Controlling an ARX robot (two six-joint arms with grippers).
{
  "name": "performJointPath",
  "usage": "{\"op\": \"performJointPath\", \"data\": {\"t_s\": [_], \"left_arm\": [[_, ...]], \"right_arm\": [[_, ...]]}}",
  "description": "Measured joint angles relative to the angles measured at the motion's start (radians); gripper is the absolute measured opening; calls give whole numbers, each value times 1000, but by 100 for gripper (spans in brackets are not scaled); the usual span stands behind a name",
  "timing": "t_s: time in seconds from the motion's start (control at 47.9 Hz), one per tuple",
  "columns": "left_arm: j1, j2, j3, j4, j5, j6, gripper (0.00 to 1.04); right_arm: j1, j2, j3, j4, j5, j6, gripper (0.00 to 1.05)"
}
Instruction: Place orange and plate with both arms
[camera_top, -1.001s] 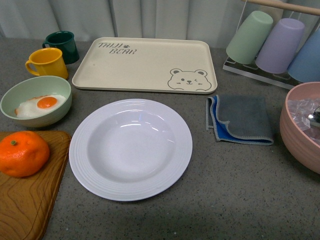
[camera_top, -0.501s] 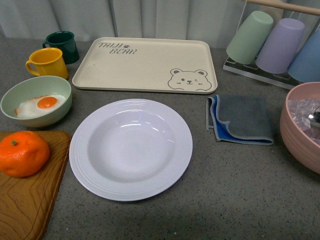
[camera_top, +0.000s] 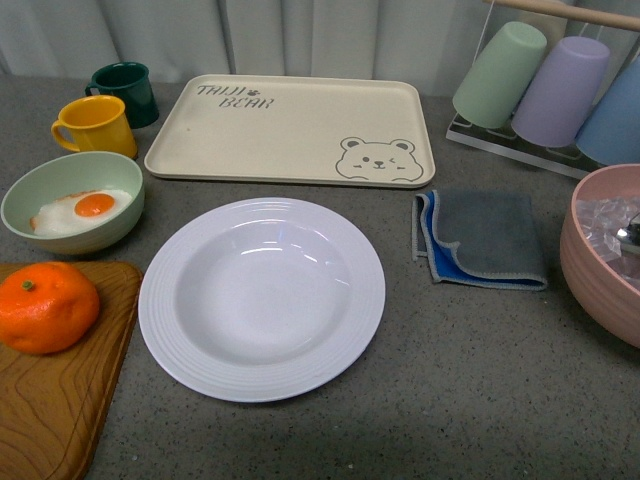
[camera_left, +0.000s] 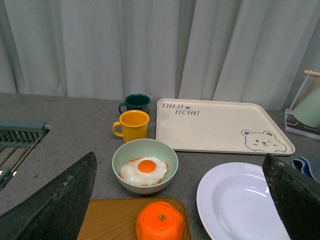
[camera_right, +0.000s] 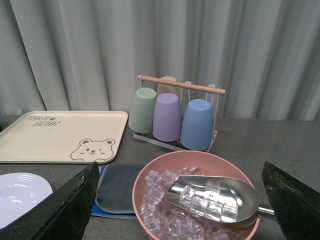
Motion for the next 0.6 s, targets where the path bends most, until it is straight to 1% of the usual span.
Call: {"op": "performJointPath", "data": {"t_s": [0.605], "left_arm": [[0,0,0,0,0,0,98]], "right_arm": [[0,0,0,0,0,0,95]]}}
